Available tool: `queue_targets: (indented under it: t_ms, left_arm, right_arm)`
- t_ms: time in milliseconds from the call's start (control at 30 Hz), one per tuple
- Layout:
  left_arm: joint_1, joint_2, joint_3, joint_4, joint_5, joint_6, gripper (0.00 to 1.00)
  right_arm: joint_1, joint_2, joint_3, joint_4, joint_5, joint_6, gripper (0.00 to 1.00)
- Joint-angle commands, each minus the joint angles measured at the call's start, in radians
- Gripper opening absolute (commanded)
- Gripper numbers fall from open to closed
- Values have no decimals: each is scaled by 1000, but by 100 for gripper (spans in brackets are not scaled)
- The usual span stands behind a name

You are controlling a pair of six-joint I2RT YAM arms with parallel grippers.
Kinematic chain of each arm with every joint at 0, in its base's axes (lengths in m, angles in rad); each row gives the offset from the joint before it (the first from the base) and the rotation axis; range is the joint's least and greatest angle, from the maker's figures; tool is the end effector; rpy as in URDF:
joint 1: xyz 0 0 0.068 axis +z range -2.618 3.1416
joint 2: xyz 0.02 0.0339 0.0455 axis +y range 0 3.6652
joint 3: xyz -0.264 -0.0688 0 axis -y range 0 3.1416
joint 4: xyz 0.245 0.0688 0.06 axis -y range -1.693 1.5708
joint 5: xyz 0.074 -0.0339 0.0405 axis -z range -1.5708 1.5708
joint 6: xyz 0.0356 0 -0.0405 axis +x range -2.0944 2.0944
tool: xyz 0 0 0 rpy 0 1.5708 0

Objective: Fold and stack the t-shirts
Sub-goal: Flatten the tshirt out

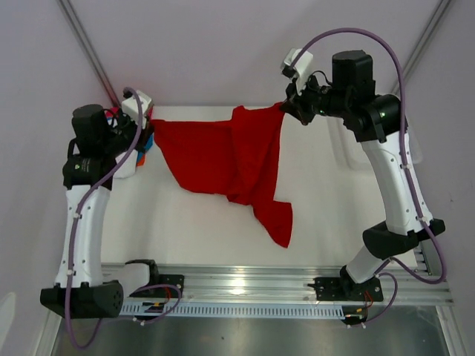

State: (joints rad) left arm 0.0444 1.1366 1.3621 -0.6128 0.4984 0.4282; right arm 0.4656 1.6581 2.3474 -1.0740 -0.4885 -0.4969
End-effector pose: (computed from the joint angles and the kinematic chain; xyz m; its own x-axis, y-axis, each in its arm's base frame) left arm 0.2323 -0.0067 0.4265 -0.1758 0.3573 -0.9173 0.5235 0.8231 0.2202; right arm 0.2531 0.1459 0.5390 0.0795 -0.4312 -0.8988 -0.8500 0.4416 -0.2870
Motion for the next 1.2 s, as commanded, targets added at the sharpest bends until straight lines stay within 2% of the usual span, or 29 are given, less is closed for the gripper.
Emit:
queue_targets:
  t_ms: [0,33,167,333,500,567,600,833,867,933,967,1033,1067,1100,1167]
  left_arm:
    - [11,-50,104,-62,-55,21,0]
    - [12,-64,139,-64,-75,24,0]
    - [78,-101,172,-35,-126,1,0]
    - [104,-144,170,2,-173,-55,0]
    - [111,-136,245,-31,-179,-57,0]
    - [111,-130,270,-50,-164,-65,0]
    - [112,-123,285,-54,-159,-69,0]
    - [111,-101,296,-65,-127,-103,0]
    - [112,-103,293,-65,-123,-105,0]
    - [112,-100,299,-73,-115,-106,0]
    - [111,-97,304,-74,-115,-108,0]
    - [111,-89,313,-96,-103,-106,0]
    - [112,-78,333,-106,-98,-106,0]
    - [112,-72,339,-122,-90,-105,0]
    - [112,-60,370,-139,-89,-103,0]
  right_arm:
    - [-5,-46,-89,91,198,-37,0]
    - [-11,-46,-112,118,305,-46,0]
    - [-79,-76,-255,219,465,-77,0]
    - [-218,-92,-307,289,461,-45,0]
    - [-300,-97,-385,333,488,-40,0]
    - [-352,-96,-392,327,453,-20,0]
    - [-361,-98,-390,315,397,-12,0]
    - [-367,-113,-390,295,305,12,1]
    - [-370,-112,-389,289,285,17,28]
    - [-367,-100,-376,257,214,30,62]
    - [-369,-90,-360,241,182,46,86]
    - [-361,-64,-355,217,107,72,93]
    - [-355,-58,-362,210,14,92,95]
    - [-337,-48,-372,195,-25,90,95]
    - [-213,-47,-411,177,-44,52,91]
